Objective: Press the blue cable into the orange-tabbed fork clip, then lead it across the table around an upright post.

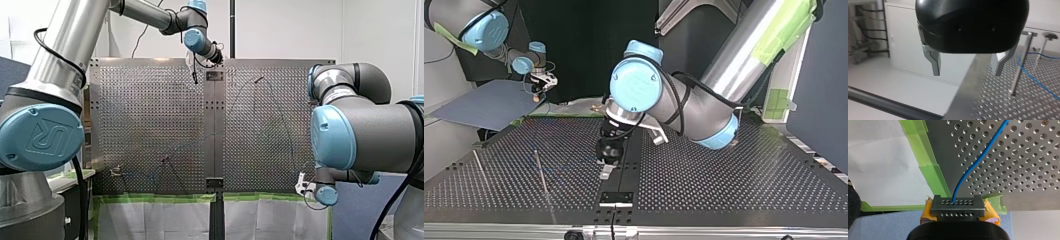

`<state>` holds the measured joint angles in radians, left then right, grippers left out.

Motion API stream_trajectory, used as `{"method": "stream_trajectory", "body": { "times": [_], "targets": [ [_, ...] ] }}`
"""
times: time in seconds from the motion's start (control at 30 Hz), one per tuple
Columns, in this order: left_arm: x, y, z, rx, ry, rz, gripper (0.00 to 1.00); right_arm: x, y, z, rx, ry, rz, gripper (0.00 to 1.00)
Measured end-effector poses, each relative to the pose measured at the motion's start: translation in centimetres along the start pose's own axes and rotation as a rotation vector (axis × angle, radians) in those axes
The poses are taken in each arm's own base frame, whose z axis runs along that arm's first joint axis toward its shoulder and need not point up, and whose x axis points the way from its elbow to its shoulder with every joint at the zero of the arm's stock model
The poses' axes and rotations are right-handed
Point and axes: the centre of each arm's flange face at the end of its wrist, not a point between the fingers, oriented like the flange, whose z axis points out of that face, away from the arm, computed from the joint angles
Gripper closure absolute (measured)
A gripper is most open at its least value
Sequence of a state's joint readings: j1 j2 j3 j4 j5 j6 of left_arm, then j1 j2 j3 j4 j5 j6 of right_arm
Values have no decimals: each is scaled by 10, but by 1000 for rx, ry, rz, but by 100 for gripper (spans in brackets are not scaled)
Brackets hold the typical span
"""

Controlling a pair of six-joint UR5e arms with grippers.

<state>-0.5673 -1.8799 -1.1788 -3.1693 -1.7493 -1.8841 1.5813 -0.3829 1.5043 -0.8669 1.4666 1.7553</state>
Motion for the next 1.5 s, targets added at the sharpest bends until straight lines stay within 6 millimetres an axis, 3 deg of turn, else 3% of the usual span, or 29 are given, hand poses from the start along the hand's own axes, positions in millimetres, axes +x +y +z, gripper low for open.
{"method": "stream_trajectory", "body": {
  "times": [1.13,1.5],
  "targets": [
    [-58,-6,-94,95,-262,-110,1,-1,-4,0,6,-1,-3,100],
    [-31,4,-99,104,-273,-163,1,-1,-5,-1,8,-2,-4,100]
  ]
}}
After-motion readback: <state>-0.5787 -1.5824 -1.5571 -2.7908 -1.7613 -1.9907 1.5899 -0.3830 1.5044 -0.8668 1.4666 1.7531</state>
